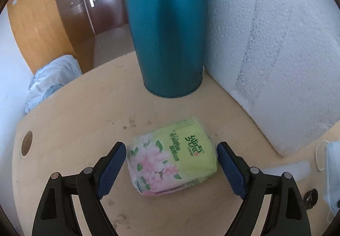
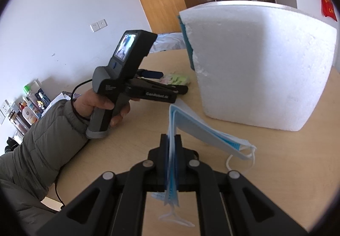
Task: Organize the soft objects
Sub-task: 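Lift the tissue pack with the left gripper while the right holds the mask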
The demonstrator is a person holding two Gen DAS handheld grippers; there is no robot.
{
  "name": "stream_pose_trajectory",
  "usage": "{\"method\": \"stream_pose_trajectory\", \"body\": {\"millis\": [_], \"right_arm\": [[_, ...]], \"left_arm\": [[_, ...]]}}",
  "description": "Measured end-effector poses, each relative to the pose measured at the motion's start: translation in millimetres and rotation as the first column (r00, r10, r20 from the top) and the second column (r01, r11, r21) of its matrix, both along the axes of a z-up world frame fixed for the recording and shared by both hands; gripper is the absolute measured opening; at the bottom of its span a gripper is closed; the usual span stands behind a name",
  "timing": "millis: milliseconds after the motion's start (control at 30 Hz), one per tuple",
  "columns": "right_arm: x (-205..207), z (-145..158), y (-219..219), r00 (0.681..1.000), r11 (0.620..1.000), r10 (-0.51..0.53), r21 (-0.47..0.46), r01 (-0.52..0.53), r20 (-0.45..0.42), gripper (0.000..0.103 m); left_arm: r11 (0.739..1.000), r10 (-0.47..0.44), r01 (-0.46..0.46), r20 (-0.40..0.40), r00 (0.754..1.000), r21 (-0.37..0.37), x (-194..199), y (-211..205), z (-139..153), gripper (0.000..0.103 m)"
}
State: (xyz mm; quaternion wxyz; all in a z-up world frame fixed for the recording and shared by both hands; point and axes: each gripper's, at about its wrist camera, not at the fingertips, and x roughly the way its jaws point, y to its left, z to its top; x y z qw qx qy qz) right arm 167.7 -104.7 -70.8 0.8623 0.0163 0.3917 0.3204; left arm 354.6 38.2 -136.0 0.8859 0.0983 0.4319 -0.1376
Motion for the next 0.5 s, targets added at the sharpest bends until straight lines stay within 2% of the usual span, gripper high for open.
{"method": "stream_pose_trajectory", "body": {"millis": [133,267,500], "right_arm": [[-1,1,-6,1.000,1.000,-0.001,0.006,0.001,0.001,0.007],[3,1,-9,1.000,1.000,-0.008,0.011,0.008,-0.004,0.007],[10,4,-10,1.000,1.000,0.001,0.016,-0.001,-0.001,0.007]], "left_arm": [[0.996,0.050,-0.052,-0.026,0.998,-0.066,4,15,-8,0.086],[0.996,0.055,-0.055,-0.011,0.998,-0.064,-1,15,-13,0.078],[0.997,0.032,-0.031,0.005,0.999,-0.063,-12,14,-15,0.073]]}}
